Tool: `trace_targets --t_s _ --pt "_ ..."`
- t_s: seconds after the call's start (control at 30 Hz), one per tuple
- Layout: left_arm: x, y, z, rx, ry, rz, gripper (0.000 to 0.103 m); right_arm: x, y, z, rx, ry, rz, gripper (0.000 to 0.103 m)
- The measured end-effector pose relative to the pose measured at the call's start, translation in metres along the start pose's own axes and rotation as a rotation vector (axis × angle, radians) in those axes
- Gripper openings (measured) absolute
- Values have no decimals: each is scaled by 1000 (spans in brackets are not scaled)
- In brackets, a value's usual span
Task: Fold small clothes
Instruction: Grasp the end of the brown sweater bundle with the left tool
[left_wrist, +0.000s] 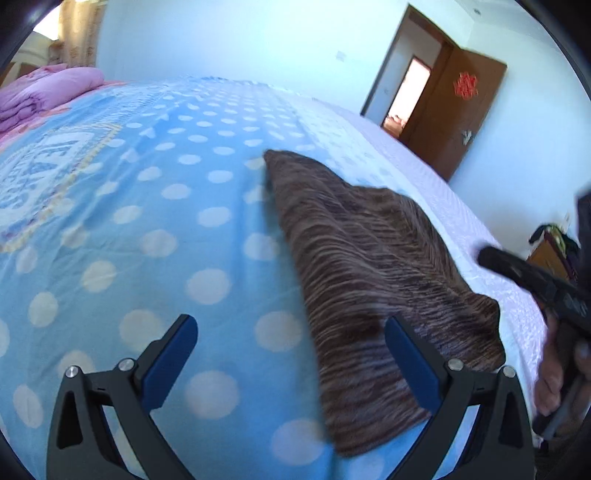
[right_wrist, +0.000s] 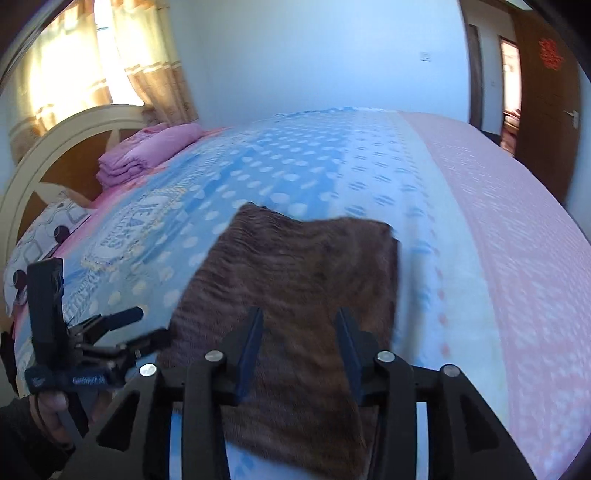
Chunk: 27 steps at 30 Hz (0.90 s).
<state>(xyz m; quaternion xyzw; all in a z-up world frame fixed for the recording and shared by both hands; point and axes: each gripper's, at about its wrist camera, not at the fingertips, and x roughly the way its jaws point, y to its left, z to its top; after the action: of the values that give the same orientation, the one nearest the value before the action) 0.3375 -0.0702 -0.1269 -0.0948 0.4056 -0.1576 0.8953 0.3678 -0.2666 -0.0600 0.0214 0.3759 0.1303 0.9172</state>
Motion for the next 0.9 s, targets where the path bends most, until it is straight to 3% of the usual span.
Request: trace_targets --t_s 0.1,0.13,0.23,0.37,0.43,0.57,0.63,0.9 --pt "23 -12 1 48 69 18 103 47 -24 9 60 125 -38 42" --pt "27 -12 0 50 94 21 103 60 -39 5 97 169 -70 36" --pt "26 -10 -1 61 92 3 103 56 -66 -5 138 154 -1 26" --pt "25 -10 -4 65 79 -5 103 44 -65 -12 78 146 6 26" --pt "24 -12 -5 74 70 -14 103 39 -71 -9 111 120 26 26" --pt "17 -12 -8 75 44 -57 89 34 -94 6 213 18 28 33" --pt "15 -10 -9 63 36 -73 85 46 -109 12 282 26 45 45" --pt "22 -23 -9 114 63 -42 84 85 -125 21 323 79 86 46"
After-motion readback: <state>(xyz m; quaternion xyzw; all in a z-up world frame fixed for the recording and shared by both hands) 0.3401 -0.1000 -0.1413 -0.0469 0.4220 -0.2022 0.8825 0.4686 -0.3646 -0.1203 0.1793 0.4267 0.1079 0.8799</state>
